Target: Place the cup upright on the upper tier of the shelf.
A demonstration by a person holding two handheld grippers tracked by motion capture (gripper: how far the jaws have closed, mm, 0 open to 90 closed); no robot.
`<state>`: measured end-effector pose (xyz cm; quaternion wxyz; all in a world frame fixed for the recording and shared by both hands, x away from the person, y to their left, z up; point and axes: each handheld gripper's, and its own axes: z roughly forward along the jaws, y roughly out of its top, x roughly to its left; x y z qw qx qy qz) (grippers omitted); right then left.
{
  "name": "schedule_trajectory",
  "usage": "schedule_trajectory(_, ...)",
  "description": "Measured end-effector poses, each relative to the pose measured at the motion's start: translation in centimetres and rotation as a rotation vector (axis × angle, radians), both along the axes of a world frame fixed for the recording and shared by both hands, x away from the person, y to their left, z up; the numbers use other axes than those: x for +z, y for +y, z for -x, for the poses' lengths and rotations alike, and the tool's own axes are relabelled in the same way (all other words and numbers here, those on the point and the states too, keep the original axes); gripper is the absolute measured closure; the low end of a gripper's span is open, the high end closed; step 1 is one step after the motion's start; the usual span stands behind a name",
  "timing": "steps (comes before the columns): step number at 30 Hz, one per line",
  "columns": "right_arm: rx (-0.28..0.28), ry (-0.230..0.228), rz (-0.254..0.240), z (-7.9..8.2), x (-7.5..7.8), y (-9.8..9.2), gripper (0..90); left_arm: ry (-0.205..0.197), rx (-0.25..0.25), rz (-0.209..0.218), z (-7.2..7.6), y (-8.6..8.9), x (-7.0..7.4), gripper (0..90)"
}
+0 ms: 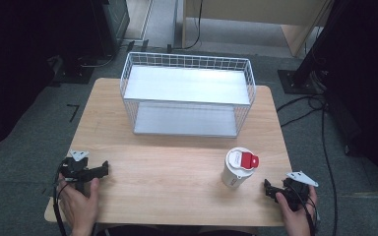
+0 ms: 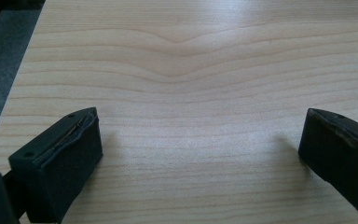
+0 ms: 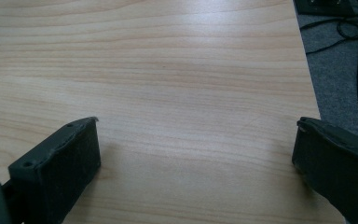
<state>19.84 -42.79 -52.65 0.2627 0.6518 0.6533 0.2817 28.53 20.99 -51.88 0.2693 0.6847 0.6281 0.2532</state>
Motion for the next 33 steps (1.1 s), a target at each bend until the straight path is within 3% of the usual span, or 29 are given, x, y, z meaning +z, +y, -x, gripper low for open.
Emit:
schedule_trajectory(5, 0.035, -0.043, 0.052, 0.3, 0.2, 0.7, 0.9, 0.000, 0.000, 0.000, 0.0, 0.0, 0.0, 0.0)
schedule_trajectory(7, 0.042, -0.049, 0.047, 0.4, 0.3, 0.8, 0.9, 0.000, 0.000, 0.000, 0.0, 0.0, 0.0, 0.0)
schedule_trajectory(13, 0.106, -0.111, -0.036, 0.8, 1.6, 2.1, 0.9, 0.000, 0.000, 0.000, 0.0, 0.0, 0.0, 0.0)
schedule_trajectory(21, 0.192, -0.168, -0.100, 1.8, 3.0, 4.4, 6.8, 0.000, 0.000, 0.000, 0.0, 0.0, 0.0, 0.0)
schedule_trajectory(24, 0.220, -0.171, -0.122, 2.3, 3.4, 5.3, 10.7, 0.001, -0.001, -0.001, 0.0, 0.0, 0.0, 0.0)
schedule_trajectory(33, 0.275, -0.183, -0.161, 2.8, 3.8, 7.2, 10.7, 0.000, 0.000, 0.000, 0.0, 0.0, 0.0, 0.0)
